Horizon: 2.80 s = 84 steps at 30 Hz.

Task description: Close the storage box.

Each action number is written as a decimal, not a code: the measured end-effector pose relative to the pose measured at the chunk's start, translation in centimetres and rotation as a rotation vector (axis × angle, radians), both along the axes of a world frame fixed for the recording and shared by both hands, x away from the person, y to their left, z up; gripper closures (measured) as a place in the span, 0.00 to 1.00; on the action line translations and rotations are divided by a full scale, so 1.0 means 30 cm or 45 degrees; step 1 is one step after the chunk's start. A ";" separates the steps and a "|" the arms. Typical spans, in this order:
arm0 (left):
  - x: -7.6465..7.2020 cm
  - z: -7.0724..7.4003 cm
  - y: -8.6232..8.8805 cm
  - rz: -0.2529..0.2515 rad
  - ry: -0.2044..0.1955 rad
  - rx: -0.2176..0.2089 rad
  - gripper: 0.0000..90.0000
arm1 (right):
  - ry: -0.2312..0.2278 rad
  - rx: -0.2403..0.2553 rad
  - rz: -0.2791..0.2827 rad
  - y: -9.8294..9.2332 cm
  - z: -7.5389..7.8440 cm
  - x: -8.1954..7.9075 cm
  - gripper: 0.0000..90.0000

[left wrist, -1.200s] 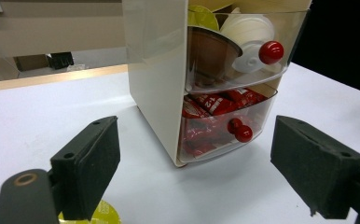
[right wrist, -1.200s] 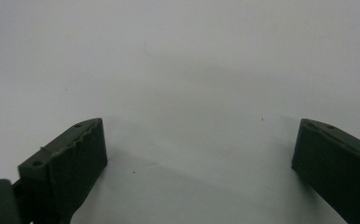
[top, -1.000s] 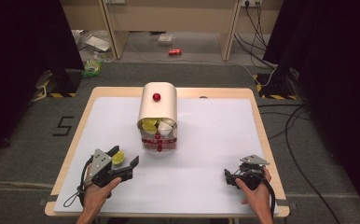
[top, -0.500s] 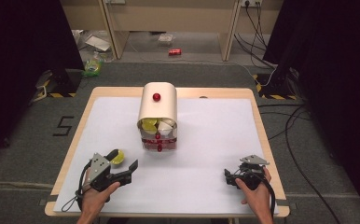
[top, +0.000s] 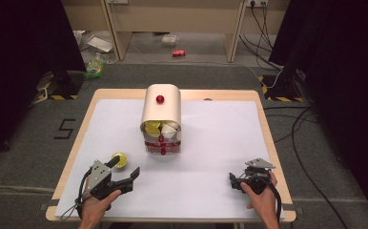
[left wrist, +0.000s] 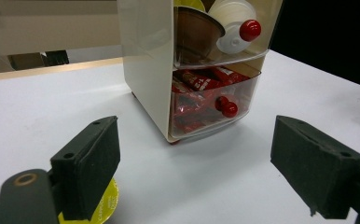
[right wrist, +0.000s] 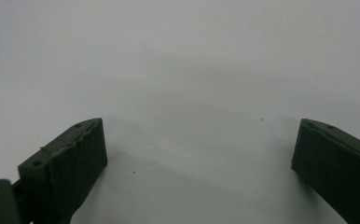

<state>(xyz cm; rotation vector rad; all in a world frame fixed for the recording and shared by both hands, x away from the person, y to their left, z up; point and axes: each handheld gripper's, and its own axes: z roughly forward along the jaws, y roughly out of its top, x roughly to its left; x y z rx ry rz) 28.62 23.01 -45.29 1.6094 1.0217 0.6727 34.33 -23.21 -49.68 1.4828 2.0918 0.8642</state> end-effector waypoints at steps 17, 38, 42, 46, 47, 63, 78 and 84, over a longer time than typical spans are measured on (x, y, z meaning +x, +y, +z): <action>-0.032 -0.035 0.013 -0.013 0.017 0.012 0.17 | 0.000 -0.001 0.000 0.000 0.000 0.000 0.04; -0.065 -0.099 0.019 -0.034 0.055 0.057 0.17 | 0.000 0.000 0.000 0.000 0.000 0.000 0.04; -0.073 -0.107 0.019 -0.041 0.063 0.059 0.17 | 0.000 0.000 0.000 0.000 0.000 0.000 0.04; -0.081 -0.120 0.020 -0.051 0.087 0.060 0.17 | 0.000 0.000 0.000 0.000 0.000 0.000 0.04; -0.082 -0.121 0.022 -0.049 0.085 0.070 0.17 | 0.000 0.000 0.000 0.000 0.000 0.000 0.04; -0.106 -0.142 0.045 -0.055 0.135 0.072 0.17 | 0.000 0.000 0.000 0.000 0.000 0.000 0.04; -0.131 -0.156 0.046 -0.063 0.166 0.116 0.17 | -0.001 -0.001 0.001 0.000 0.000 0.000 0.04; -0.137 -0.166 0.046 -0.069 0.193 0.140 0.17 | 0.000 0.000 0.000 0.000 0.000 0.000 0.04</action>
